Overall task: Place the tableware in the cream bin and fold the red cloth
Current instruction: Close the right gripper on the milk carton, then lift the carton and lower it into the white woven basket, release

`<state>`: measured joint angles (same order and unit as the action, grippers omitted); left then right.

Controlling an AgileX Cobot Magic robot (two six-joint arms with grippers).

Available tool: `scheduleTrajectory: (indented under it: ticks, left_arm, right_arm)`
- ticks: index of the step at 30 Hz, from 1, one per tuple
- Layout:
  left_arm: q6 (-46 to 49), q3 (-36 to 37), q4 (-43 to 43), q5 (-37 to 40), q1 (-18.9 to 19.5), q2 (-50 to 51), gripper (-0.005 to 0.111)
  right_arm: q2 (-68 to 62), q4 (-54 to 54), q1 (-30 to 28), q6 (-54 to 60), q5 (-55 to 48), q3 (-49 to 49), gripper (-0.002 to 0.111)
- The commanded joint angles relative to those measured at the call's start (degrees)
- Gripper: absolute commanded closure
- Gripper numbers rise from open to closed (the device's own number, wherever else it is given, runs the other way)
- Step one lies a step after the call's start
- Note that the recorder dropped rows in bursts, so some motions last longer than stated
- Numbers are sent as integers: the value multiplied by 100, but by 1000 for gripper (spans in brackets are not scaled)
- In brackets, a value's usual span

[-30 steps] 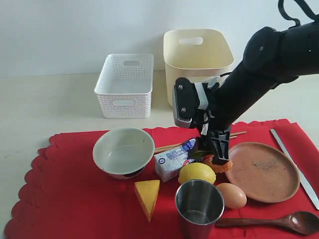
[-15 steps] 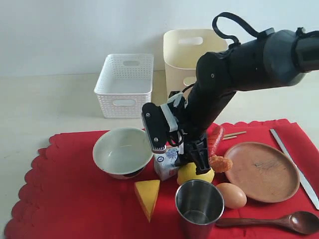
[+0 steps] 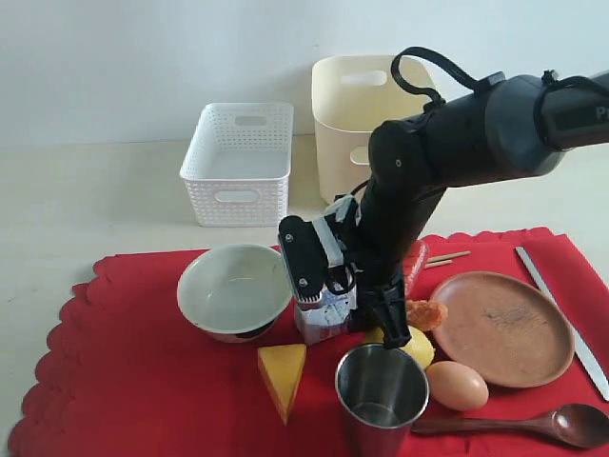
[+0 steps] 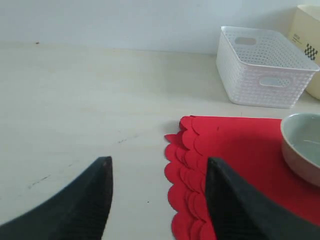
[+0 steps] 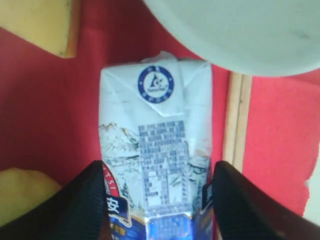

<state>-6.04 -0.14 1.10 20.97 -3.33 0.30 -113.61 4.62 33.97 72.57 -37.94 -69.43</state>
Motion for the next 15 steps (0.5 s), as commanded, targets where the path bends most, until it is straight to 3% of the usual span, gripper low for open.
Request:
scheduleTrajectory:
  ticks: [1, 4, 6, 15]
  left_arm:
    - [-19, 14, -17, -54, 9, -30, 52]
    - [-19, 14, -17, -54, 9, -30, 52]
    - [-19, 14, -17, -54, 9, -30, 52]
    - [-19, 14, -17, -54, 9, -30, 52]
  right_arm:
    - [-103, -17, 4, -134, 122, 40, 75]
    - [-103, -17, 4, -366, 354, 40, 99]
    - [-70, -17, 4, -393, 421, 40, 108]
    - [747, -49, 4, -536, 191, 40, 108]
